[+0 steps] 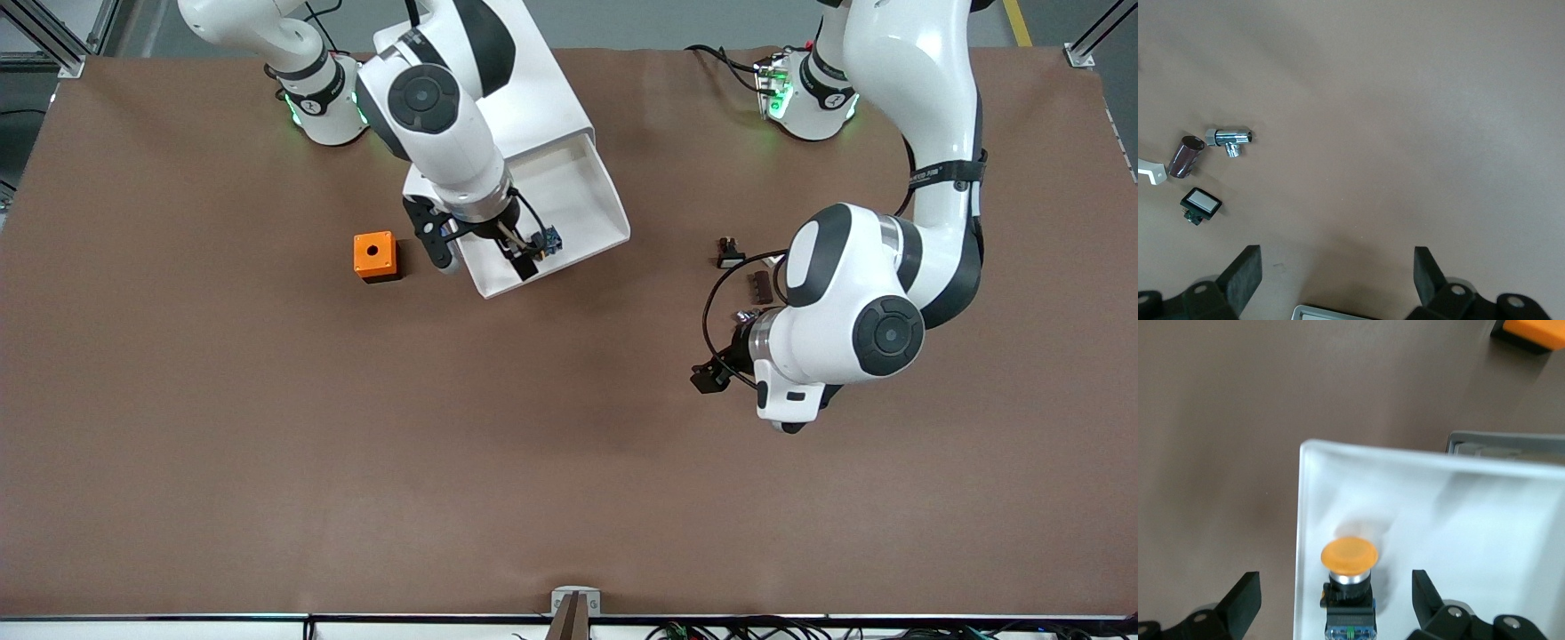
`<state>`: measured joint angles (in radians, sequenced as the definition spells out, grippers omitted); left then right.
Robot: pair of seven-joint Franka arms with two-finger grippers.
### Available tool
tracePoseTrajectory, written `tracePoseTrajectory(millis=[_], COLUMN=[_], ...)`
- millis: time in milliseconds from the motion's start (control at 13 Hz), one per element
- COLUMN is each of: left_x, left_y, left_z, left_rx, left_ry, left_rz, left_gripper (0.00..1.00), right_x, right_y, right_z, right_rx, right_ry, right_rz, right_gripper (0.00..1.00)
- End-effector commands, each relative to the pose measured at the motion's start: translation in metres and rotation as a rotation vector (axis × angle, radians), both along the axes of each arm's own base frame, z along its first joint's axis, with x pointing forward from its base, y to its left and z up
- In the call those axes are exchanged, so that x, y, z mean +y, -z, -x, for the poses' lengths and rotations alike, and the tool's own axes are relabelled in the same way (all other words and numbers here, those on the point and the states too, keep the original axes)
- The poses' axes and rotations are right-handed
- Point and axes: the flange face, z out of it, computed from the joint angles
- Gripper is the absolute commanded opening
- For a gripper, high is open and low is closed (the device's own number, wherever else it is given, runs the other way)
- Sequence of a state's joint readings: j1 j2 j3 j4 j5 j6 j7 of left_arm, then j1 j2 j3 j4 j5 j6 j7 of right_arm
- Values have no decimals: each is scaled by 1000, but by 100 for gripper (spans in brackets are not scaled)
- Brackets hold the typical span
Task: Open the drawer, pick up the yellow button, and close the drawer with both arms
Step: 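Grasp the orange-capped push button in the drawer with the right gripper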
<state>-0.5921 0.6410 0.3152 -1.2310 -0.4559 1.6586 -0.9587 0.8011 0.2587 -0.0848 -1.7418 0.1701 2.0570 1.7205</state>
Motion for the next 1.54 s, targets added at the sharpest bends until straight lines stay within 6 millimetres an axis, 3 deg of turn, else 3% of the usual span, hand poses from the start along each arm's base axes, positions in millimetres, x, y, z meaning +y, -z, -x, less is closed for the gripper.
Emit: tracePoseTrajectory(millis=[0, 308, 538, 692, 846, 1077, 1462], left_x=[2, -6, -7, 0, 9, 8, 11], left_y=[8, 7, 4, 2, -12, -30, -38], left_z=[-1, 4, 4, 2, 0, 12, 20], left_rx=[-6, -10, -17, -36, -60, -25, 24], left_ry=[23, 40, 49, 100, 115, 109, 74], left_rz=[-8, -14, -8, -35, -32, -35, -48], left_gripper=[100, 100, 100, 100, 100, 100, 100], right_x=[17, 24, 22, 23, 24, 9, -70], right_y=[11, 19, 18, 18, 14, -5, -49], right_z=[8, 12, 10, 11, 10, -5, -64], right_rx=[-4, -1, 1, 0, -3, -14, 14], right_ry=[24, 19, 16, 12, 0, -46, -229], right_rz=[-10, -6, -7, -7, -10, -16, 0], right_gripper=[100, 85, 44, 23, 4, 3, 3])
